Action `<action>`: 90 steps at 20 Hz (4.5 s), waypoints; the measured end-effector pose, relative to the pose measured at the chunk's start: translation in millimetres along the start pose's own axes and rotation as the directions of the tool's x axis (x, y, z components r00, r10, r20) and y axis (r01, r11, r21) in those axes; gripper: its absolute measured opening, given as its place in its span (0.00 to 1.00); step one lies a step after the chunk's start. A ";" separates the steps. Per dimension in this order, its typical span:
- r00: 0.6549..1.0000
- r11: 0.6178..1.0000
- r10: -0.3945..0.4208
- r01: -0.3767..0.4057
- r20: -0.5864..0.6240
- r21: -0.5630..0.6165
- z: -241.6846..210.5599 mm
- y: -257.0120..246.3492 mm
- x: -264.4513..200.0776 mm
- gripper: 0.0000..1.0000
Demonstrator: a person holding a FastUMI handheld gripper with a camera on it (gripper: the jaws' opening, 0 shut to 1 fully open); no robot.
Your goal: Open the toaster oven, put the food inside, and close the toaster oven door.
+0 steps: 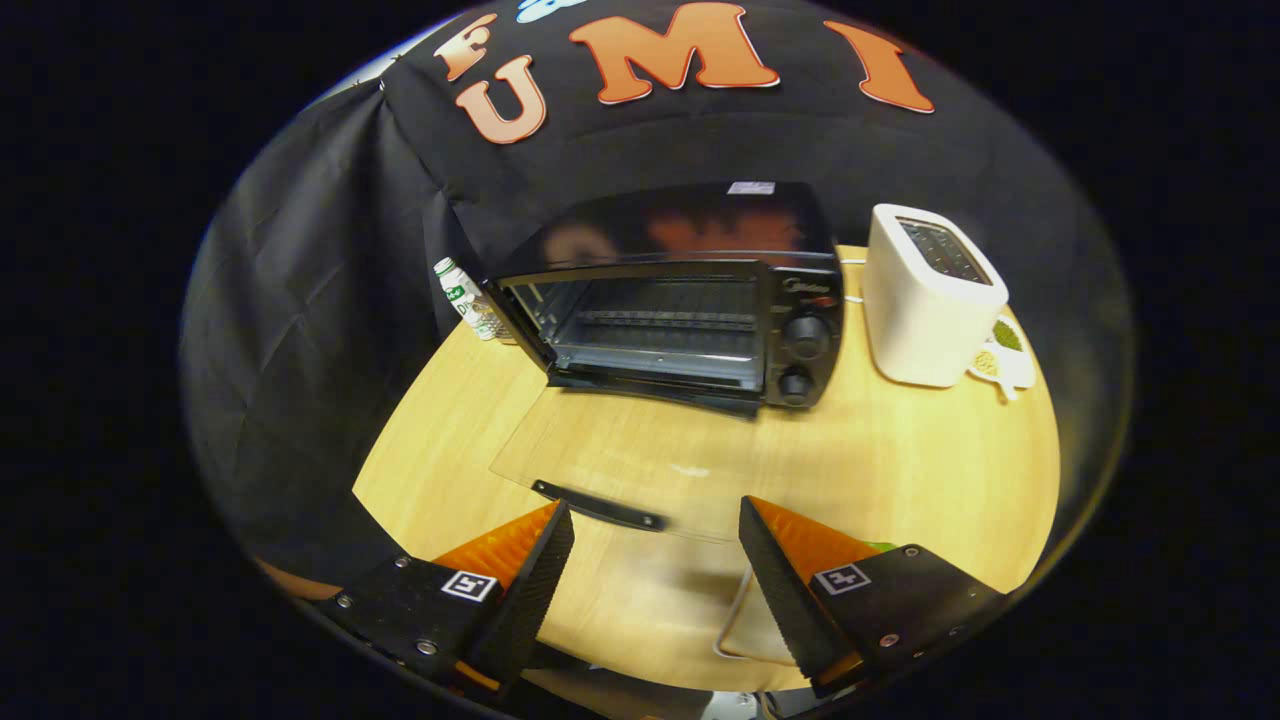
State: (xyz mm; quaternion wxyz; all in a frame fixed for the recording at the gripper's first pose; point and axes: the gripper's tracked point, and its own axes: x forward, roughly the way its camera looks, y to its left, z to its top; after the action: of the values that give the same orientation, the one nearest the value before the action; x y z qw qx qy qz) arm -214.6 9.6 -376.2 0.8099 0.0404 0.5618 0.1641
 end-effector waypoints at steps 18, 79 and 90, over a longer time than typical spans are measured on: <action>0.976 0.872 0.111 -0.005 -0.187 0.490 -114.0 -109.7 17.6 0.77; 0.971 0.852 -0.114 -0.012 0.209 0.523 53.1 23.7 125.7 0.98; 0.999 0.989 -0.037 0.043 -0.040 0.140 -56.5 51.3 99.9 0.97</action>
State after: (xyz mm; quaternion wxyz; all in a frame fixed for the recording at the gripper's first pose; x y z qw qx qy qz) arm -246.6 82.4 -473.6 0.7975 0.0830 0.5876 0.1086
